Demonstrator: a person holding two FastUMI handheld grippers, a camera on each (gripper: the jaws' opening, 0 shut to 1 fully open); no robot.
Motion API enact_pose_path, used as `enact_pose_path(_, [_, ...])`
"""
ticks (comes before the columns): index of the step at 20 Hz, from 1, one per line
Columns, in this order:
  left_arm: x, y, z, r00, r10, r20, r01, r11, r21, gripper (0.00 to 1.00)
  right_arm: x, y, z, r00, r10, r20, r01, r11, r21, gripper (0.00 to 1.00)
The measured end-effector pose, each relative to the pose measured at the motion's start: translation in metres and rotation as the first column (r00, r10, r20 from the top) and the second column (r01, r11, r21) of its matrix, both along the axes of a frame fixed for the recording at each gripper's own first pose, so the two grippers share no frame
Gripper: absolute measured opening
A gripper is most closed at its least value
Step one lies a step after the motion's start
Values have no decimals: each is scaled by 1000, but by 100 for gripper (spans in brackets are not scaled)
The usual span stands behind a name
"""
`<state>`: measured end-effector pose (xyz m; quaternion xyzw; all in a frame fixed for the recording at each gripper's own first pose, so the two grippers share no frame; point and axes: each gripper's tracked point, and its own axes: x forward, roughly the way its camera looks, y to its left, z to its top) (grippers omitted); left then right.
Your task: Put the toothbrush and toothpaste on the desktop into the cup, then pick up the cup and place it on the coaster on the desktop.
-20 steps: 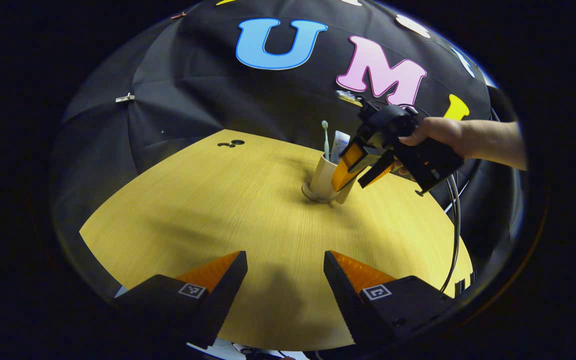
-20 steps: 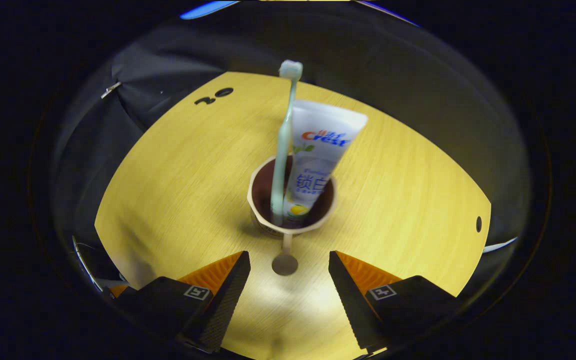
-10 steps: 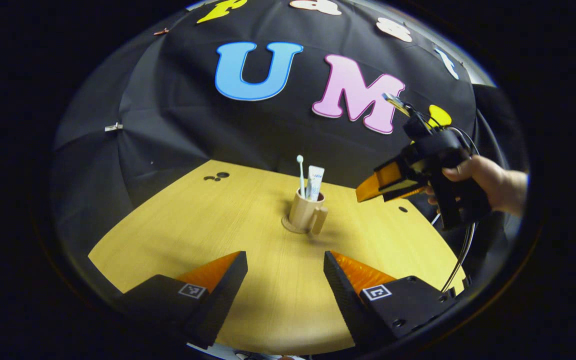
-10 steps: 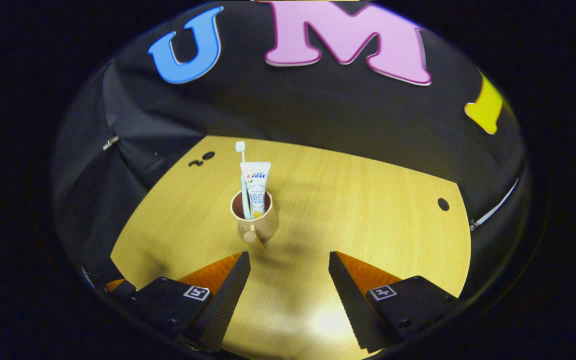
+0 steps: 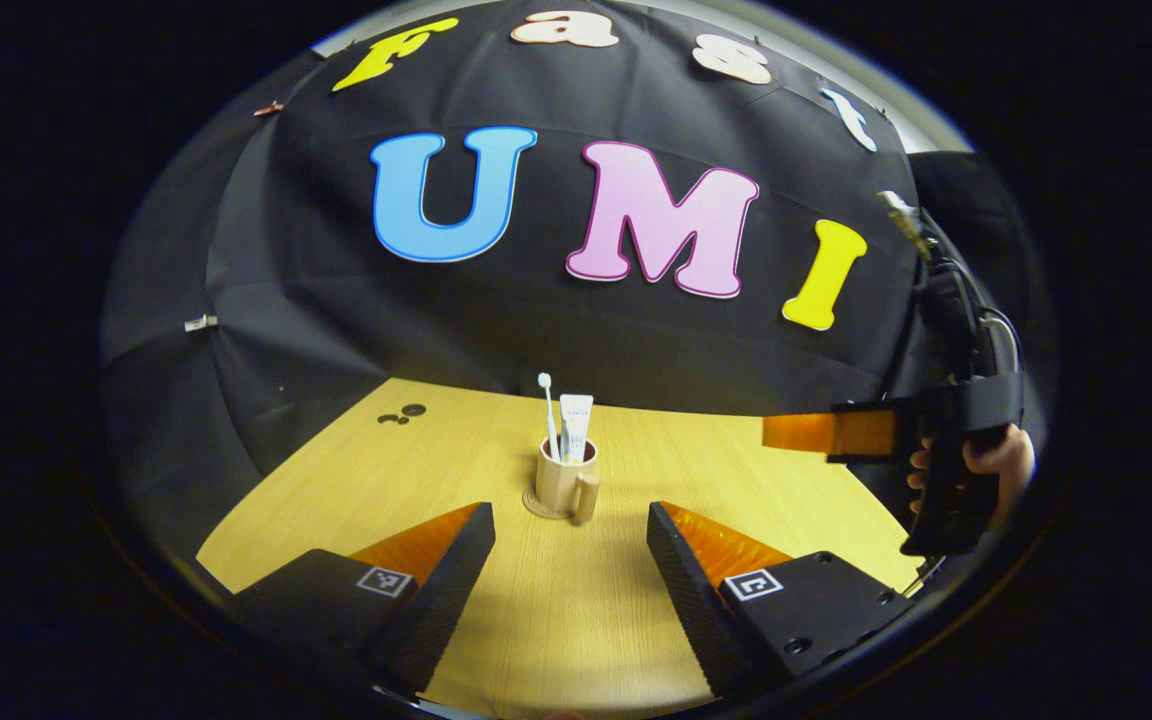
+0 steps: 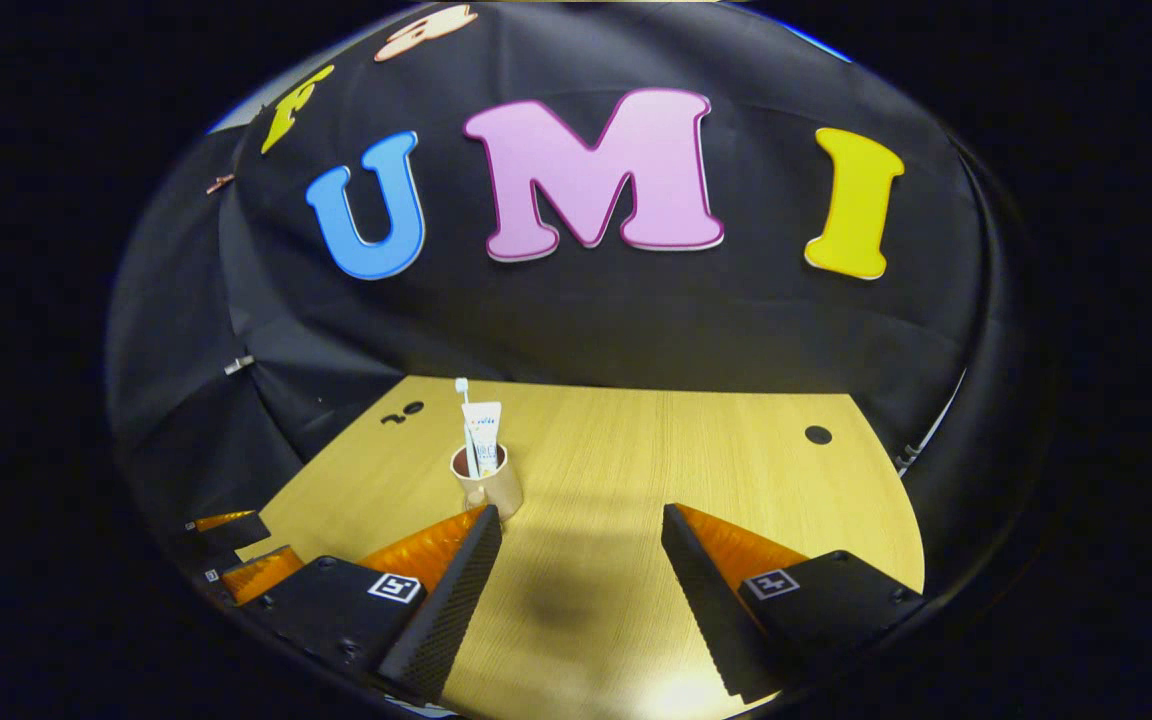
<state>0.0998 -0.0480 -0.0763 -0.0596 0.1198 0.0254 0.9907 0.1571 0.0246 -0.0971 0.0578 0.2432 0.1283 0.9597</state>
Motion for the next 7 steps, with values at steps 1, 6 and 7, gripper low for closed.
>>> enact_pose_path(1, [3, -5, 8, 1000, 7, 14, -7, 1000, 0, 98, -4, -8, 7, 1000, -3, 27, 3, 1000, 10, 100])
enact_pose_path(6, [14, -23, 39, 997, 60, 57, -62, 998, 27, 97, -15, -50, 35, 987, -46, 153, 41, 999, 32, 100])
enact_pose_path(7, [14, -26, 42, 995, 81, 55, -82, 996, 31, 97, -18, -58, 38, 984, -53, 168, 48, 998, 34, 100])
